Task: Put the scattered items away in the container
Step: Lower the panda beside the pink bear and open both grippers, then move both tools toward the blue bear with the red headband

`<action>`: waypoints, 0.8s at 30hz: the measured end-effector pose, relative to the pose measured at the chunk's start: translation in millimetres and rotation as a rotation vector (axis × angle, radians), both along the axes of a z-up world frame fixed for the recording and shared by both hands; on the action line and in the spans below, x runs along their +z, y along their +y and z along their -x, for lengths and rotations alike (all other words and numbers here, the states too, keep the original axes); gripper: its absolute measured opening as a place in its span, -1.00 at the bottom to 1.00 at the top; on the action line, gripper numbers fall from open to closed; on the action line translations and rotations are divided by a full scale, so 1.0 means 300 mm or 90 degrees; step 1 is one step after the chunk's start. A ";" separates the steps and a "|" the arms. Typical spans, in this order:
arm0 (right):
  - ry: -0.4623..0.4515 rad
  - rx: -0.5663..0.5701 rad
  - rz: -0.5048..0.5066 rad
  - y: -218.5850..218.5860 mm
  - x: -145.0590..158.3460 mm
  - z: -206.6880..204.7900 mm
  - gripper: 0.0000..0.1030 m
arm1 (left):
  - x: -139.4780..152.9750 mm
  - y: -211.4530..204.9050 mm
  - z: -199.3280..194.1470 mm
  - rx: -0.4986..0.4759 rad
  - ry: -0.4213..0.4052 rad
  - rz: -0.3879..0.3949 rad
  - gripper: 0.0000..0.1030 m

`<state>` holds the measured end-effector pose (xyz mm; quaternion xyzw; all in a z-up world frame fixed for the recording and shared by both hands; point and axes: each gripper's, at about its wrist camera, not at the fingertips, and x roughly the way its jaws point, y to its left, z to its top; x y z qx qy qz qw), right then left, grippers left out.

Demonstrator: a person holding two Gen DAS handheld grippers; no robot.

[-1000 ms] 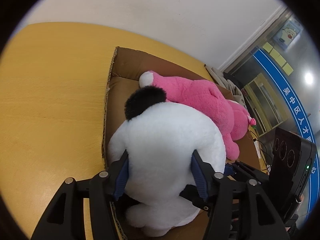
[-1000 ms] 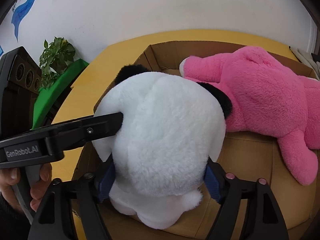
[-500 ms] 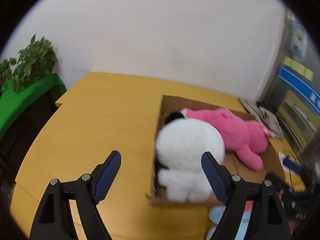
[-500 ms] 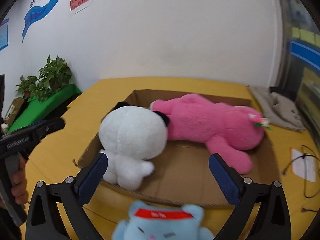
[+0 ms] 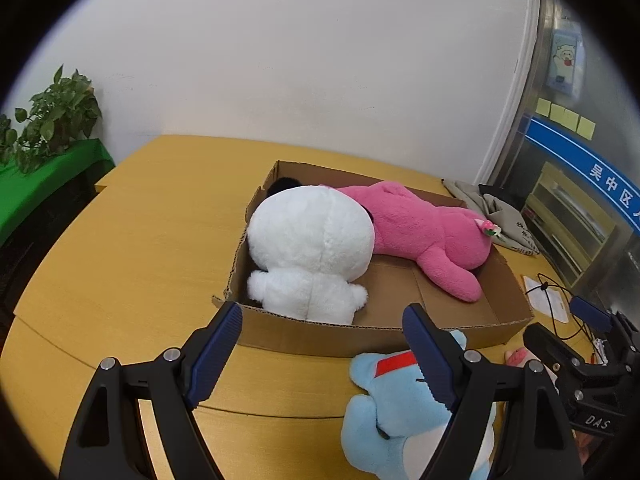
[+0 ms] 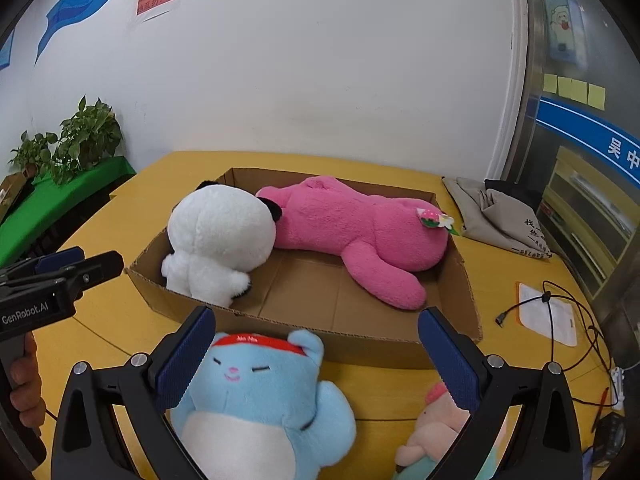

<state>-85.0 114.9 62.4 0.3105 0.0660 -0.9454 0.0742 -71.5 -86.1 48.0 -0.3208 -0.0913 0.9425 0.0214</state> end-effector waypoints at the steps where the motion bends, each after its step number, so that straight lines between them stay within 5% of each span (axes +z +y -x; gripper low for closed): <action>1: -0.001 -0.002 0.001 0.012 -0.002 -0.004 0.99 | 0.004 0.010 -0.011 0.005 0.005 0.010 0.60; 7: -0.007 -0.003 0.020 0.072 -0.009 -0.013 0.99 | 0.017 0.093 -0.060 0.016 0.025 0.087 0.60; 24: -0.024 -0.019 0.017 0.191 -0.041 -0.033 0.99 | 0.001 0.232 -0.083 0.018 0.031 0.079 0.60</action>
